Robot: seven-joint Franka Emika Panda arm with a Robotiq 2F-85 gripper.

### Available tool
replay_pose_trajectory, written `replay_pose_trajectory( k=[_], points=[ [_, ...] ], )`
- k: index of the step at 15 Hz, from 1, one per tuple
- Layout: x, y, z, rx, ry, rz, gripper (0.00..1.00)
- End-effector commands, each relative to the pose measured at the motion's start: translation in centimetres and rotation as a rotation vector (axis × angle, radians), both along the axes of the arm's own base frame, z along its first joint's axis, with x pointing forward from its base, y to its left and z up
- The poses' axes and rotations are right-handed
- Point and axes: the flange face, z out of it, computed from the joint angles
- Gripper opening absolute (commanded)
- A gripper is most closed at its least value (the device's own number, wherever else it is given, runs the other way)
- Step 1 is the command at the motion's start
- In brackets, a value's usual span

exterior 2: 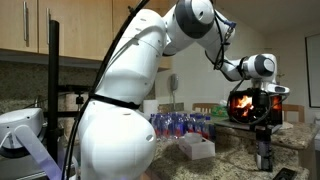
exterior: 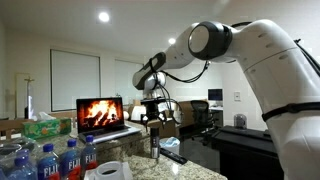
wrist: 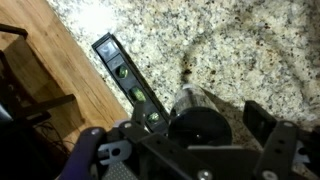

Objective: Pick up the seal tape and the other two objects and place them on top of the box over the counter

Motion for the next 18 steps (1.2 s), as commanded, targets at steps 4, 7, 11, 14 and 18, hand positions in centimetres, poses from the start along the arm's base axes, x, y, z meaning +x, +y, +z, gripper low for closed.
replay_pose_trajectory(
  k=[4, 7, 11, 14, 18],
  points=[
    [-0.6, -0.1, 0.0, -0.029, 0.034, -0.008, 0.54],
    [-0.7, -0.3, -0.1, -0.03, 0.037, -0.011, 0.33],
    [-1.0, -0.2, 0.2, -0.036, 0.032, -0.01, 0.27],
    [-1.2, 0.0, 0.5, -0.038, 0.026, -0.004, 0.26],
    [-1.9, 0.7, 2.0, -0.039, -0.006, 0.023, 0.26]
  ],
)
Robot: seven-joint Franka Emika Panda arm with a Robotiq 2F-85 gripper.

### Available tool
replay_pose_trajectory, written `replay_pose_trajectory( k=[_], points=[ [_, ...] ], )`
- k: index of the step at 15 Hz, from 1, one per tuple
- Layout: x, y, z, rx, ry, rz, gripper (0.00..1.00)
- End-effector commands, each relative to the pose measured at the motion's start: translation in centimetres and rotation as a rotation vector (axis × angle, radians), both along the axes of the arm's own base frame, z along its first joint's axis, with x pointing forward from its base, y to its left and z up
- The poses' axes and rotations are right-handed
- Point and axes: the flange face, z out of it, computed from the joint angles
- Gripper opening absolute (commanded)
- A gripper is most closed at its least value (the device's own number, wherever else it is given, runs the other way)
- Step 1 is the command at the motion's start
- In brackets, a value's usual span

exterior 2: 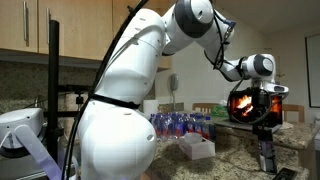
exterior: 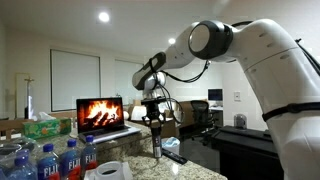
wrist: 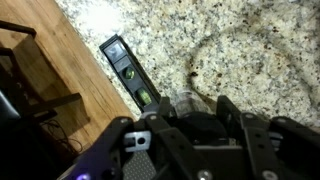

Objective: Pick up the seal tape and the other two objects and place them on top of the box over the counter

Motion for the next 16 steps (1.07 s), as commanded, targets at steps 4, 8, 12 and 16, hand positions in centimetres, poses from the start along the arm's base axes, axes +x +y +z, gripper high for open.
replay_pose_trajectory(
  k=[4, 8, 12, 16],
  points=[
    [-3.0, 1.2, 5.6, -0.019, -0.065, 0.033, 0.26],
    [-5.3, 4.8, 10.4, -0.002, -0.12, 0.115, 0.26],
    [-8.0, 12.8, 14.4, 0.014, -0.168, 0.227, 0.26],
    [-10.1, 23.3, 16.8, 0.011, -0.196, 0.335, 0.26]
  ],
)
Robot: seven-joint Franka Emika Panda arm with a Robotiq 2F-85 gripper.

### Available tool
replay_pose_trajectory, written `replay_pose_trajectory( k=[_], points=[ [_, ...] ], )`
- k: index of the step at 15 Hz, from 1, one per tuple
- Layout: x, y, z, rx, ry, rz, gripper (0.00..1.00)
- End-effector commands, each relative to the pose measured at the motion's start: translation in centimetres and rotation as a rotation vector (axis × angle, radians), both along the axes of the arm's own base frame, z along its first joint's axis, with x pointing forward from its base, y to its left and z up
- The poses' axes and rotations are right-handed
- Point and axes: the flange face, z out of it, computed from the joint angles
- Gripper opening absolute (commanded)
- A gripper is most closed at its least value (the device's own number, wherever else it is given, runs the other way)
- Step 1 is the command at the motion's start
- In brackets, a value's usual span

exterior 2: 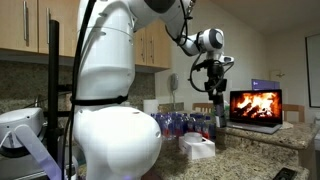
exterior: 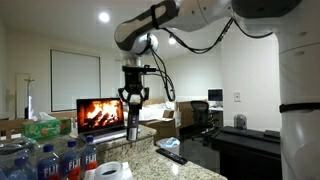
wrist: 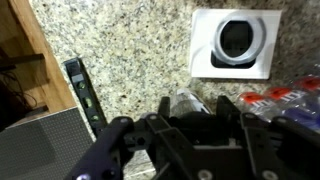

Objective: Pick up the seal tape and the other two objects and place them on top of the box over the counter

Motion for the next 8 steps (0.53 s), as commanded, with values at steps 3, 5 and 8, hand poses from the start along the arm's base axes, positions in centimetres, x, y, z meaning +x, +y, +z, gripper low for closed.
replay_pose_trajectory(
  k=[3, 5, 8],
  points=[
    [-2.2, 12.4, 0.9, -0.026, -0.06, 0.007, 0.26],
    [-1.9, 15.3, 0.0, -0.035, -0.071, -0.046, 0.26],
    [-1.7, 17.4, -1.4, -0.048, -0.028, -0.102, 0.26]
  ],
)
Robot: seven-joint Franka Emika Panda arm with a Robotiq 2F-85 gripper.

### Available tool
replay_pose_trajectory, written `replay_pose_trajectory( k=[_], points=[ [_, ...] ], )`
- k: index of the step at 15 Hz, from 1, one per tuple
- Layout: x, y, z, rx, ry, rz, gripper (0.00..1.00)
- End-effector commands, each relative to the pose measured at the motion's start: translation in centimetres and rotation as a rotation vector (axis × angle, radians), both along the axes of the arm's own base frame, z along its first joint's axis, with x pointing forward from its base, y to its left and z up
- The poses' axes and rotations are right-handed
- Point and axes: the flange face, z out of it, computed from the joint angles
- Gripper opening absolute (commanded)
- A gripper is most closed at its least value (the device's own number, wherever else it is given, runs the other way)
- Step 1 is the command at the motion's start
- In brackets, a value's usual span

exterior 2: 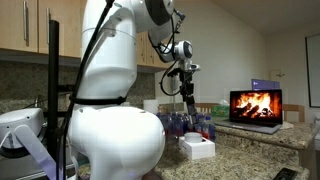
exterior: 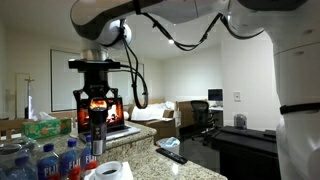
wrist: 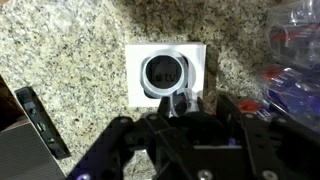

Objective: Pick up the seal tape and the other two objects and place them on top of the box over the counter

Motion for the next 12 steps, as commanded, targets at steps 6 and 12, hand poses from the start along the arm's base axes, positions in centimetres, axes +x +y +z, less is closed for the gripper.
replay_pose_trajectory(
  k=[6, 12],
  points=[
    [0.96, 1.4, -1.55, -0.023, 0.094, -0.151, 0.26],
    [0.42, 0.74, -1.85, -0.006, 0.157, -0.192, 0.26]
  ],
)
